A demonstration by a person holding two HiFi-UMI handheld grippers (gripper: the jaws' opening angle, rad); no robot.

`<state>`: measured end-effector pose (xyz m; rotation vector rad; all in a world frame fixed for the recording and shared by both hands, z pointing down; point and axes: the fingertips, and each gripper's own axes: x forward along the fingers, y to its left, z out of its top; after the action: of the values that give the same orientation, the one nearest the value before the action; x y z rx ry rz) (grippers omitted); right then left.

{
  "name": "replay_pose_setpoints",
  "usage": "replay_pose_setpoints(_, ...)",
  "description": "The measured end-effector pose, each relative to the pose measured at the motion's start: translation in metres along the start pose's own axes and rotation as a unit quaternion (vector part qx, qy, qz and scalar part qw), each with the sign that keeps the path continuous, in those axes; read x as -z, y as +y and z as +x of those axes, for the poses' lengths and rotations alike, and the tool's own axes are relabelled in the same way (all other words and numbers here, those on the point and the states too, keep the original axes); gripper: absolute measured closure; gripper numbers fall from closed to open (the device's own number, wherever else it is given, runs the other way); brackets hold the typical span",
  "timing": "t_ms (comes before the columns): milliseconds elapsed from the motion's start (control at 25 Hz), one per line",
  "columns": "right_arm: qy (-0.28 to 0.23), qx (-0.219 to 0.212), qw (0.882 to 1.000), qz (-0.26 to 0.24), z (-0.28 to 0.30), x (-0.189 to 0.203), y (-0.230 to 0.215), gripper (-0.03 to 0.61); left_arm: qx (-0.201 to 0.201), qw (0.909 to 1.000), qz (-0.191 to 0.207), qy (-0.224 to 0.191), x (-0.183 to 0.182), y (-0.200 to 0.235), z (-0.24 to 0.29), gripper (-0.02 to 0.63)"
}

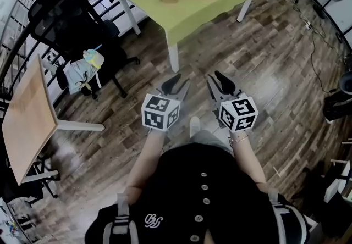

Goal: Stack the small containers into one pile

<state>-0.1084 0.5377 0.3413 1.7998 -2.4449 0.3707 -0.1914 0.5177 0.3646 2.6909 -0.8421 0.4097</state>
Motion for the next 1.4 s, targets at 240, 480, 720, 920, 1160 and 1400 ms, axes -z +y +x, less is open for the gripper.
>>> replay_pose_setpoints(240, -0.006, -0.031, 0.999, -0.012, 0.052, -0.027, -0.037, 0.471, -0.029, 0.9994, -0.004, -0.019, -0.042, 0.035, 0.045, 0.461)
replay_pose_setpoints(480, -0.011, -0.042, 0.999, -0.014, 0.082, -0.041, -0.068, 0.471, -0.041, 0.9988, -0.013, -0.024, -0.06, 0.06, 0.082, 0.46)
replay_pose_setpoints(720, 0.003, -0.043, 0.999, -0.009, 0.091, -0.034, -0.098, 0.471, -0.021, 0.9967, -0.075, -0.022, -0.057, 0.063, 0.108, 0.46)
replay_pose_setpoints(920, 0.012, -0.037, 0.999, 0.011, 0.1, -0.024, -0.109, 0.471, -0.011, 0.9966, -0.081, -0.01, -0.053, 0.068, 0.123, 0.449)
replay_pose_setpoints(1160, 0.024, -0.025, 0.999, 0.022, 0.122, -0.017, -0.133, 0.471, 0.014, 0.9965, -0.082, 0.002, -0.057, 0.075, 0.158, 0.423)
replay_pose_setpoints(1400, 0.027, -0.011, 0.999, 0.017, 0.156, -0.03, -0.161, 0.472, 0.036, 0.9947, -0.096, 0.003, -0.072, 0.1, 0.196, 0.423)
